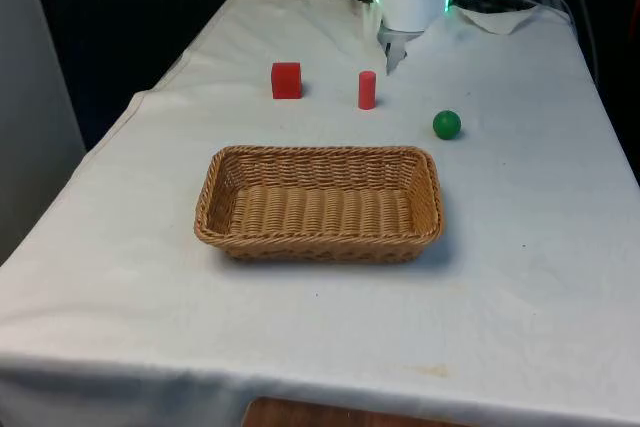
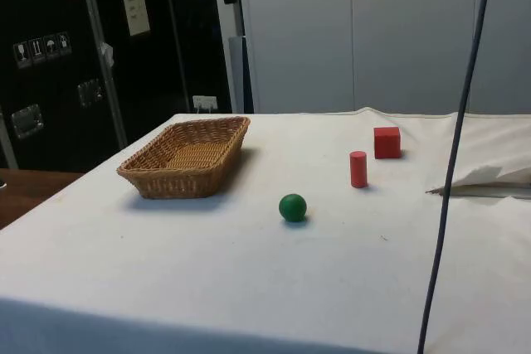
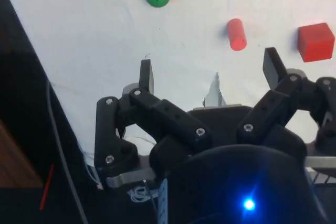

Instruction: Pick up the object to the left of the cylinder and place it into the basket.

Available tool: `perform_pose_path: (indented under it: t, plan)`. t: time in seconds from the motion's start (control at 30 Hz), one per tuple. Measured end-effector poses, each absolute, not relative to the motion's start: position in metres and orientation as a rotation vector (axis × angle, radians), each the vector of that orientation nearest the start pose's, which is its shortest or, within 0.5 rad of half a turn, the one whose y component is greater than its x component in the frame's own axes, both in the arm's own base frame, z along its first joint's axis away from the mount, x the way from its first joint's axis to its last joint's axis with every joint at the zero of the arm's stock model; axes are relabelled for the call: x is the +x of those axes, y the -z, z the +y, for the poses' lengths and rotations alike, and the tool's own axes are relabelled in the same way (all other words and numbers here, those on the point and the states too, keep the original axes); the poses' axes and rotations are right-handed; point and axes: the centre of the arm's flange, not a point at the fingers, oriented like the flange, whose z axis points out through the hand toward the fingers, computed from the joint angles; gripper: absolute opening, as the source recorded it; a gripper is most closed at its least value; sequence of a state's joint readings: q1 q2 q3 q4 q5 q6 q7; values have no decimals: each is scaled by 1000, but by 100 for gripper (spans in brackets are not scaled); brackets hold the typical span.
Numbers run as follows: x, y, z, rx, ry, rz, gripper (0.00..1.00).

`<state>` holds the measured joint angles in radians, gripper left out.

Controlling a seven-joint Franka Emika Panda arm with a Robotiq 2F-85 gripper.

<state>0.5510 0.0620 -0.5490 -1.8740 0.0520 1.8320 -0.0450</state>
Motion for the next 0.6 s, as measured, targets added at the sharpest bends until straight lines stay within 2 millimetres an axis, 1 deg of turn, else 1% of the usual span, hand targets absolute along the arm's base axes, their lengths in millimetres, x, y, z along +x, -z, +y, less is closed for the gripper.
perform_pose_path:
  t: [0.1, 0.33, 0.47, 0.6]
  plan:
    - [564, -470, 13, -3121, -147, -50, 100]
    - [551, -448, 30, -3136, -116, -58, 100]
    - [547, -443, 34, -3138, -109, -59, 100]
    - [539, -433, 40, -3143, -95, -63, 100]
